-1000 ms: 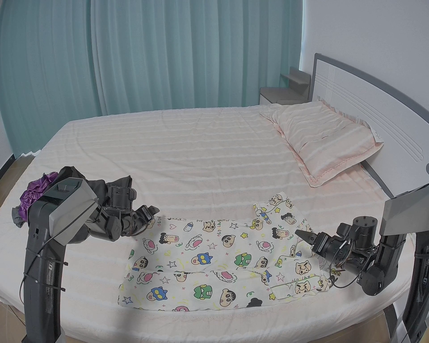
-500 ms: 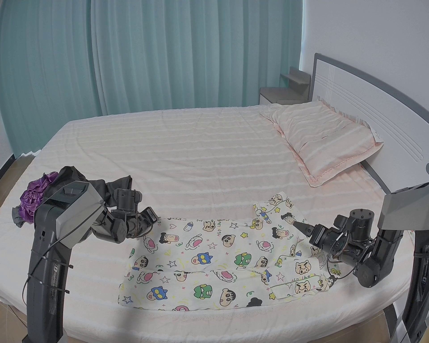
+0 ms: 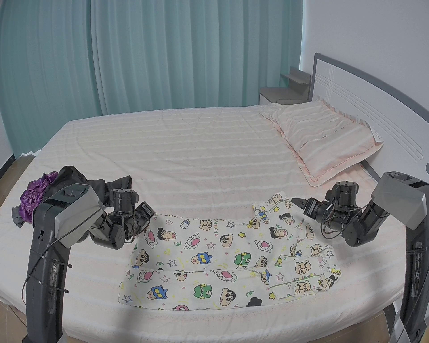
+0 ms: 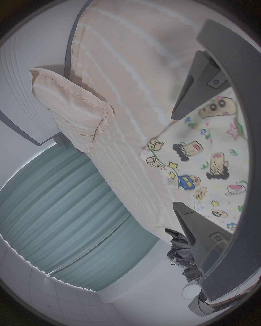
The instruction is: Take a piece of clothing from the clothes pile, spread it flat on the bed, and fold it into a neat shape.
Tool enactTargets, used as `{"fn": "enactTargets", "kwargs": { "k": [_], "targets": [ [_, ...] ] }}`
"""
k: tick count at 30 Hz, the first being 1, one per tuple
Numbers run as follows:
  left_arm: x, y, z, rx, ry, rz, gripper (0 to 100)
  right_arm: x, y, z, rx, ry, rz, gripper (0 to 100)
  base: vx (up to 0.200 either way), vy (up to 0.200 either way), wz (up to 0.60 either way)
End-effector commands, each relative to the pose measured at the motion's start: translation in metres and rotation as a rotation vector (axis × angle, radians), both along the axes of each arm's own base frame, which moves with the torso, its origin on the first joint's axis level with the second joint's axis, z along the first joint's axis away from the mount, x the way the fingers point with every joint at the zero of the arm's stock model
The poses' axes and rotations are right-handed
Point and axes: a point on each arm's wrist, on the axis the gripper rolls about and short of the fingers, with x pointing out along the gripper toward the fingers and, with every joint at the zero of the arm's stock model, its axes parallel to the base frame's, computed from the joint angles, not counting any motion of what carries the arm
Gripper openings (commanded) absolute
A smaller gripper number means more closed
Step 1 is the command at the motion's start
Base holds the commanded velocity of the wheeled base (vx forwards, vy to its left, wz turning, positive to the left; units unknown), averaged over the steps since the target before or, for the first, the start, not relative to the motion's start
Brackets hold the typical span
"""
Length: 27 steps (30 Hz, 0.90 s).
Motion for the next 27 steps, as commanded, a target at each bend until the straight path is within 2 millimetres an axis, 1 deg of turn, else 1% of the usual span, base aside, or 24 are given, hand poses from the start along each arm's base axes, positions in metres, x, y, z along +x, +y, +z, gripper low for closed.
{"fn": "enactTargets", "kwargs": {
  "k": [1, 3, 9, 12, 16, 17, 19, 20, 21, 22, 27],
  "targets": [
    [-0.005, 0.006, 0.006, 0.003, -0.027, 0.064, 0, 0.032, -0.009, -0.032, -0.048, 0.046, -0.011, 100, 0.0, 0.0, 0.0],
    [-0.005, 0.009, 0.009, -0.007, -0.034, 0.09, 0, 0.037, -0.008, -0.037, -0.073, 0.047, 0.001, 100, 0.0, 0.0, 0.0],
    [-0.006, 0.009, 0.007, -0.019, -0.025, 0.092, 0, 0.057, 0.003, -0.048, -0.099, 0.047, -0.005, 100, 0.0, 0.0, 0.0],
    [-0.007, 0.009, 0.005, -0.02, -0.019, 0.088, 0, 0.072, 0.007, -0.051, -0.118, 0.043, -0.008, 100, 0.0, 0.0, 0.0],
    [-0.007, 0.009, 0.004, -0.02, -0.017, 0.088, 0, 0.078, 0.011, -0.056, -0.126, 0.062, 0.003, 100, 0.0, 0.0, 0.0],
    [-0.008, 0.009, 0.003, -0.019, -0.013, 0.088, 0, 0.082, 0.017, -0.056, -0.128, 0.061, 0.016, 100, 0.0, 0.0, 0.0],
    [-0.008, 0.009, 0.003, -0.019, -0.011, 0.088, 0, 0.087, 0.021, -0.056, -0.127, 0.058, 0.022, 100, 0.0, 0.0, 0.0],
    [-0.008, 0.008, 0.003, -0.019, -0.01, 0.086, 0, 0.089, 0.028, -0.058, -0.129, 0.068, 0.035, 100, 0.0, 0.0, 0.0],
    [-0.008, 0.008, 0.003, -0.019, -0.009, 0.085, 0, 0.089, 0.029, -0.059, -0.13, 0.07, 0.037, 100, 0.0, 0.0, 0.0],
    [-0.009, 0.008, 0.003, -0.019, -0.008, 0.085, 0, 0.091, 0.034, -0.06, -0.13, 0.071, 0.046, 100, 0.0, 0.0, 0.0],
    [-0.009, 0.008, 0.003, -0.019, -0.008, 0.085, 0, 0.092, 0.041, -0.061, -0.131, 0.069, 0.062, 100, 0.0, 0.0, 0.0]
  ]
}}
